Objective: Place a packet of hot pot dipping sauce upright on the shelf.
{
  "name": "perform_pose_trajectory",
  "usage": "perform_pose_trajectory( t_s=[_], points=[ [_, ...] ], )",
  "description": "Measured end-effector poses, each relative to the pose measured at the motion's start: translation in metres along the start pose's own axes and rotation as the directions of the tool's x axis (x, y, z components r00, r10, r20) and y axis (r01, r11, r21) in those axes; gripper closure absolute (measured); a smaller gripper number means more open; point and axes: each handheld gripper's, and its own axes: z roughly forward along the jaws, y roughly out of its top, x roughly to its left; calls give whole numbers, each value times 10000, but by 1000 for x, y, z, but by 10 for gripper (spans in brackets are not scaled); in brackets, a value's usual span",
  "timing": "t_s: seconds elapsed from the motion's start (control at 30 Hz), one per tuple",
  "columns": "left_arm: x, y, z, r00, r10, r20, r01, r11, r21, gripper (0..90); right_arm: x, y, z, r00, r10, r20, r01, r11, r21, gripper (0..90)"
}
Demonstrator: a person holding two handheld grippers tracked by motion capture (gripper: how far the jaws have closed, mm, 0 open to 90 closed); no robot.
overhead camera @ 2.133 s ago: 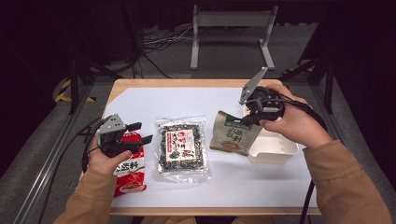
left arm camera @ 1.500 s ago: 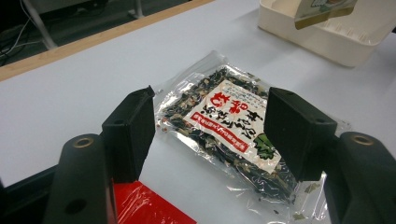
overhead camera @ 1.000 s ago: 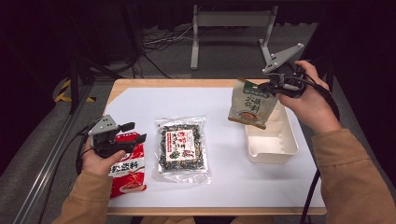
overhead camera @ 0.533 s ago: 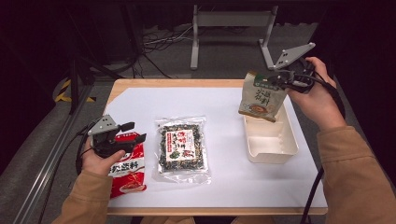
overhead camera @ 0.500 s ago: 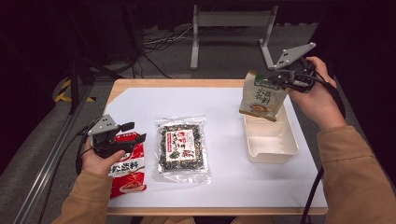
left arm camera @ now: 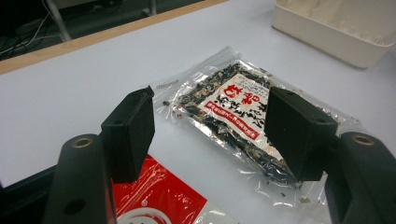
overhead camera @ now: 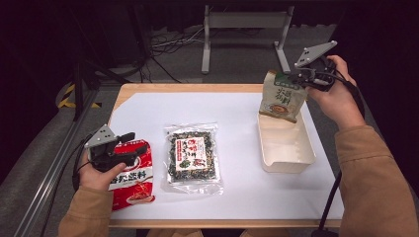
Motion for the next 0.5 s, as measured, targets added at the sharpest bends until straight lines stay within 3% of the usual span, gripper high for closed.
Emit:
perform_pose_trajectory(
  t_s=[0.3, 0.5],
  points=[
    [2, -10, -15, 9991, -231, -359, 231, 9997, 16, 338, -10, -3, 14, 9995, -297, 128, 301, 9991, -283, 900],
    [2, -12, -17, 9986, -369, -375, 372, 9993, 62, 337, -16, -6, 23, 9992, -373, 163, 378, 9988, -314, 900]
  ],
)
